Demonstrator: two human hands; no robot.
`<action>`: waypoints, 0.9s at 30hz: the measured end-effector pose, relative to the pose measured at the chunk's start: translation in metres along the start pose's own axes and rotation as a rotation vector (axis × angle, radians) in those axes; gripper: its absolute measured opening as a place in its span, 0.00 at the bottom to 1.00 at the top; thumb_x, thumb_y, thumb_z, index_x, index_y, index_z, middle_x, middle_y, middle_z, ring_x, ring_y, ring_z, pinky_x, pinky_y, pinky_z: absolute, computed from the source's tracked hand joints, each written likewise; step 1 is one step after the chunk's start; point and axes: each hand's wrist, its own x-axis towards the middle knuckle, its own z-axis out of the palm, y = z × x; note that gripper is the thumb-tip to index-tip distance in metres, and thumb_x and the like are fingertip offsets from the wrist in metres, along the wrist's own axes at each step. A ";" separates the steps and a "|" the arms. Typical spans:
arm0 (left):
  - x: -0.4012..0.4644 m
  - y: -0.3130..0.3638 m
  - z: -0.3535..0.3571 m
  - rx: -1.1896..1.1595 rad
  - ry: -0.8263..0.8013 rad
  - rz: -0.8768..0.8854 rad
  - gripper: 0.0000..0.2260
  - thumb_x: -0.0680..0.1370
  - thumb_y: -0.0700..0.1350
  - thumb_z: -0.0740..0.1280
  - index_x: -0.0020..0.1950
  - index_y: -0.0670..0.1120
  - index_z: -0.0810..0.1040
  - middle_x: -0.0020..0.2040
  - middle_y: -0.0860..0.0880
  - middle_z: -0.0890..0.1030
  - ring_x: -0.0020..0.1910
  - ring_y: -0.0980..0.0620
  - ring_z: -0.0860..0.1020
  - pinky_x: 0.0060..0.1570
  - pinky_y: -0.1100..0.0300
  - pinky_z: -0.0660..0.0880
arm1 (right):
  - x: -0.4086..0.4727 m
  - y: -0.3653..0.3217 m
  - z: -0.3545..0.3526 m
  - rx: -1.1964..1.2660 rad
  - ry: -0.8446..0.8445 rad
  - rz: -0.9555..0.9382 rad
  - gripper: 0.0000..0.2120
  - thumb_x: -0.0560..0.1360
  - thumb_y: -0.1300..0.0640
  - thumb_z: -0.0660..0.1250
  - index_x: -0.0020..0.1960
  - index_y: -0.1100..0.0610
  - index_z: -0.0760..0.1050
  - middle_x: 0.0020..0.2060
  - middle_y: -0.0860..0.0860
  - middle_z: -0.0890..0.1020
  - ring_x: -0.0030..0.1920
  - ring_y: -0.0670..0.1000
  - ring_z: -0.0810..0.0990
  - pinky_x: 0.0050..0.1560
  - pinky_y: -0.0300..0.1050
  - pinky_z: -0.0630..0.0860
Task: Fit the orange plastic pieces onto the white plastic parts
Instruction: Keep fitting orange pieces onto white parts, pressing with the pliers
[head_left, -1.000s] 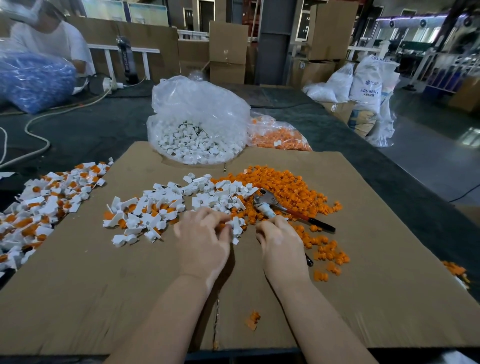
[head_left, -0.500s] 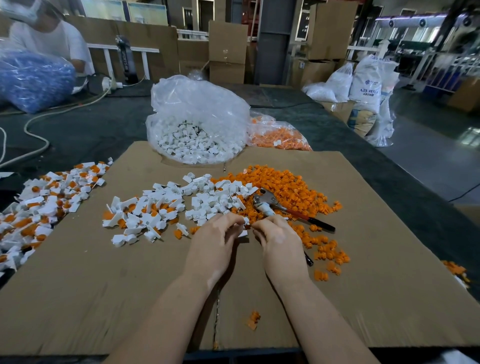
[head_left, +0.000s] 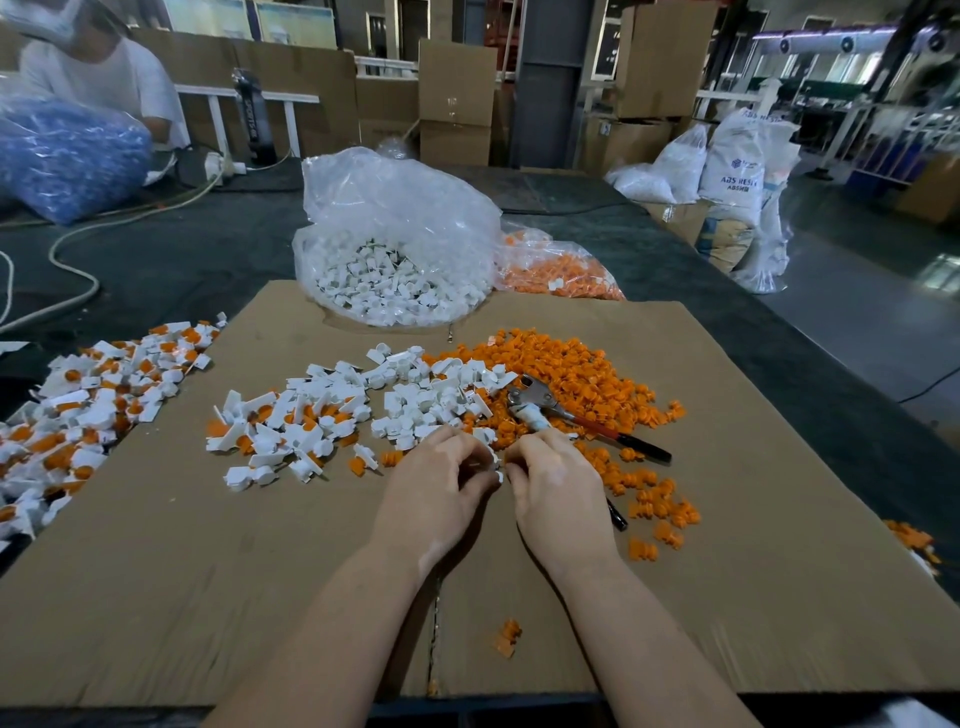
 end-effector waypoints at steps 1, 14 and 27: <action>0.000 0.000 0.000 0.002 -0.005 0.005 0.05 0.75 0.47 0.69 0.48 0.48 0.79 0.43 0.57 0.73 0.42 0.59 0.70 0.39 0.71 0.61 | 0.000 0.000 0.000 -0.004 -0.002 -0.001 0.07 0.77 0.60 0.62 0.50 0.60 0.77 0.49 0.53 0.77 0.48 0.51 0.76 0.50 0.42 0.72; 0.001 0.000 0.003 0.029 -0.073 0.041 0.06 0.76 0.51 0.67 0.51 0.52 0.77 0.46 0.54 0.76 0.46 0.55 0.72 0.43 0.63 0.68 | 0.000 0.000 0.001 -0.065 -0.061 -0.035 0.09 0.76 0.63 0.63 0.54 0.56 0.76 0.49 0.51 0.74 0.49 0.51 0.73 0.45 0.44 0.73; 0.001 -0.002 -0.002 -0.137 -0.005 -0.066 0.08 0.75 0.48 0.69 0.53 0.50 0.81 0.44 0.57 0.73 0.42 0.61 0.71 0.41 0.77 0.65 | -0.003 -0.002 -0.001 0.015 0.037 -0.043 0.05 0.77 0.58 0.63 0.45 0.59 0.75 0.42 0.52 0.78 0.45 0.52 0.75 0.43 0.47 0.74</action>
